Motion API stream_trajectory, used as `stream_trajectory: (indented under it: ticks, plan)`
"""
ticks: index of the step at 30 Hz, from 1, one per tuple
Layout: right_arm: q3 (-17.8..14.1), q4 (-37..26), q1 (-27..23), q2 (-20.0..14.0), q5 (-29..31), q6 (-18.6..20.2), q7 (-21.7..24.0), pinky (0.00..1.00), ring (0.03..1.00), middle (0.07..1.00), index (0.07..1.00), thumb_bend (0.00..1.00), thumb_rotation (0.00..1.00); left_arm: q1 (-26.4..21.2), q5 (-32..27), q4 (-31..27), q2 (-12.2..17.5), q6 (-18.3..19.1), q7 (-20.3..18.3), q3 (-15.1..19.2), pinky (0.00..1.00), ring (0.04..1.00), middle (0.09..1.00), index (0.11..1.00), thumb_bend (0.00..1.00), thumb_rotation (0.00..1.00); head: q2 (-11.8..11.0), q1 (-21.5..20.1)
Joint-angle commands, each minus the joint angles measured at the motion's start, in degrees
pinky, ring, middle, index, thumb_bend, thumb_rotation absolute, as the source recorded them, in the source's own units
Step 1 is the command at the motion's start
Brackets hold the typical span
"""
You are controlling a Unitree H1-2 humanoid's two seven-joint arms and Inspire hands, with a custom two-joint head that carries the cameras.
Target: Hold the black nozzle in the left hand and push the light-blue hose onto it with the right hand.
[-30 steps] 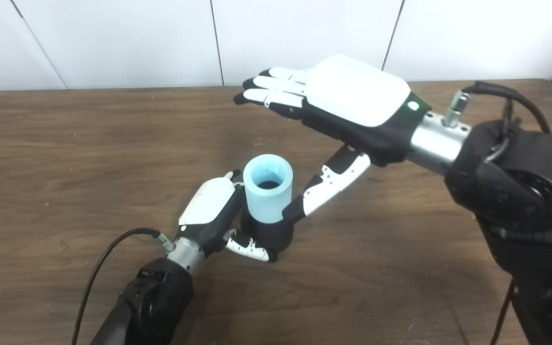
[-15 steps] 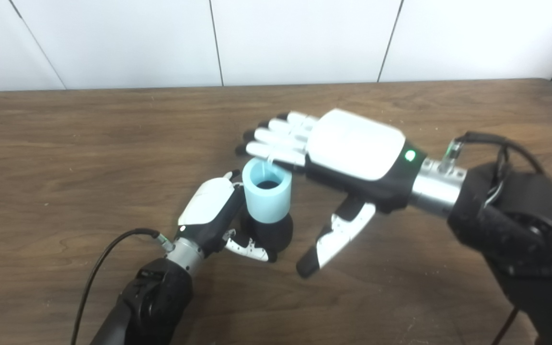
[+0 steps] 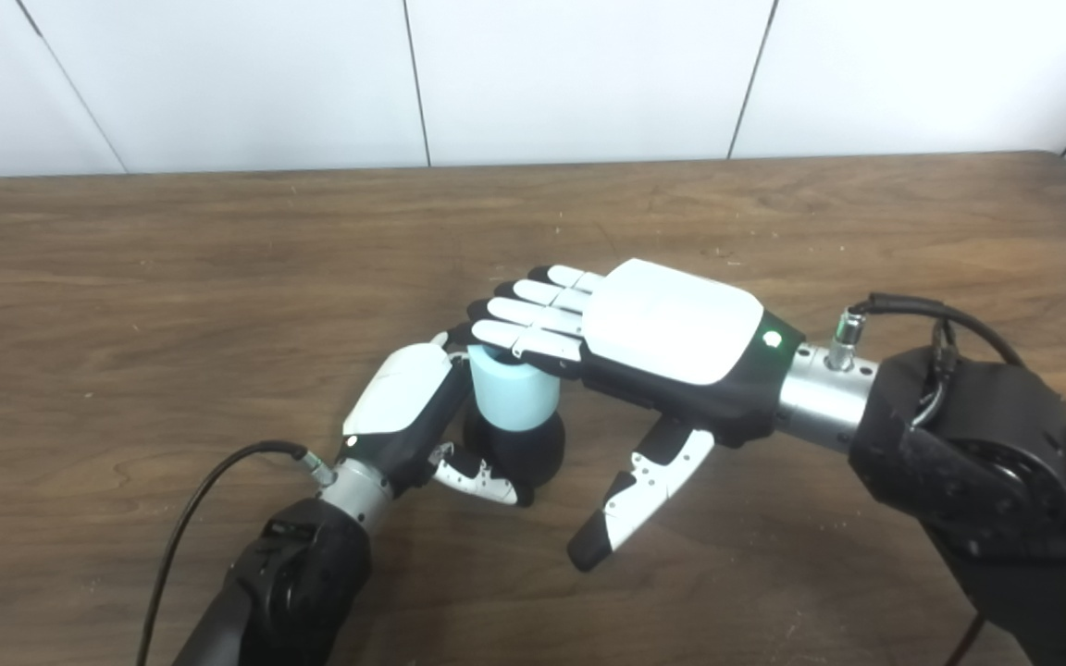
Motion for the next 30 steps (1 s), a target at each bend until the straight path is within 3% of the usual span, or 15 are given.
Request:
stream_trajectory:
  ticks: [1, 22, 30]
  plan:
    - [-0.5, -0.6, -0.3, -0.2, -0.1, -1.7, -2.1, 1.00, 1.000, 1.000, 1.000, 0.72, 1.00, 1.2, 0.6, 2.0, 1.3, 1.4, -3.2, -0.5, 1.00, 0.726, 0.541, 0.451, 0.52, 0.00, 0.0, 0.2]
    - [1.2, 4.2, 6.5, -1.2, -3.6, -6.1, -4.2, 1.00, 1.000, 1.000, 0.988, 0.72, 1.00, 0.8, 0.6, 1.2, 1.3, 1.6, -4.3, -0.3, 1.00, 0.726, 0.545, 0.447, 0.52, 0.00, -0.1, -0.1]
    - [2.6, 5.6, 8.2, -1.5, -4.6, -5.8, -5.4, 1.00, 1.000, 1.000, 0.987, 0.72, 1.00, 0.8, 0.2, 1.1, 1.4, 1.2, -4.4, 0.0, 1.00, 0.718, 0.543, 0.448, 0.52, 0.00, 0.0, -0.3]
